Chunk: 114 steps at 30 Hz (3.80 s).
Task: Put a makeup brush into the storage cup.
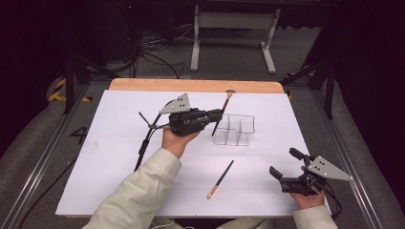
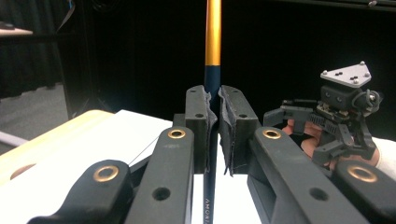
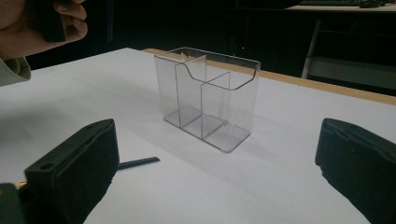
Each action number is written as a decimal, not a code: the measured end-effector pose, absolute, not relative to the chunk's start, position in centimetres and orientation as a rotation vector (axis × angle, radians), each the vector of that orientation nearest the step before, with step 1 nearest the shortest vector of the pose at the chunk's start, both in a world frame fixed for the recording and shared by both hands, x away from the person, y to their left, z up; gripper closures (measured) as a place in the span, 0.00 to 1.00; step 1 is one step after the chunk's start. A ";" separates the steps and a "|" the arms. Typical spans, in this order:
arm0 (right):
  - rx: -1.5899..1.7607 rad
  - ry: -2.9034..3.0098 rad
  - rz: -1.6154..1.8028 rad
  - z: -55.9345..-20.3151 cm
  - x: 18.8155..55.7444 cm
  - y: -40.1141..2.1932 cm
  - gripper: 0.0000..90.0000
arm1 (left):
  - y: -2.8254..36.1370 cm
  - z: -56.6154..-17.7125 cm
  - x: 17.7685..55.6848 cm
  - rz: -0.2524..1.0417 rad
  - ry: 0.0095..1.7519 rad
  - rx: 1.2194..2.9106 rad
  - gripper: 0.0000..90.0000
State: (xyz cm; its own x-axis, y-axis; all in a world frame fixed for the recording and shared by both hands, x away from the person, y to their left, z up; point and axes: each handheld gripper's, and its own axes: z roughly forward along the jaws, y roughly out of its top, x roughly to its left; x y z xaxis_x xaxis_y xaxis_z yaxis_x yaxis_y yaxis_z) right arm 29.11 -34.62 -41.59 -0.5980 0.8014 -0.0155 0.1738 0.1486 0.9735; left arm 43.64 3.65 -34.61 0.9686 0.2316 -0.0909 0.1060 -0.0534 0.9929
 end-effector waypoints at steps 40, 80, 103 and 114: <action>0.946 1.874 1.490 -41.7 28.6 -35.0 0.00 | -0.8 -34.1 46.7 0.156 0.273 1.603 0.91; 0.951 1.858 1.499 -41.7 28.2 -35.4 0.00 | -3.4 -36.3 47.5 0.213 0.270 1.572 0.91; 0.946 1.865 1.508 -41.6 28.1 -35.3 0.00 | -3.5 -38.2 48.2 0.191 0.313 1.601 0.91; 0.942 1.865 1.512 -41.6 28.1 -35.2 0.00 | -3.8 -38.9 48.2 0.173 0.315 1.626 0.91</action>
State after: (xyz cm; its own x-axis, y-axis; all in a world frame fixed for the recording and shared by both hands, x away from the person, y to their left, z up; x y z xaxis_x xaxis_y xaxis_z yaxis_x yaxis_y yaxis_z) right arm 28.13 -35.24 -41.63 -0.5995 0.8003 0.0095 0.1750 0.1195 0.9773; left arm 48.20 -3.75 -38.89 0.9491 0.3053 -0.0772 0.0985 -0.0550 0.9936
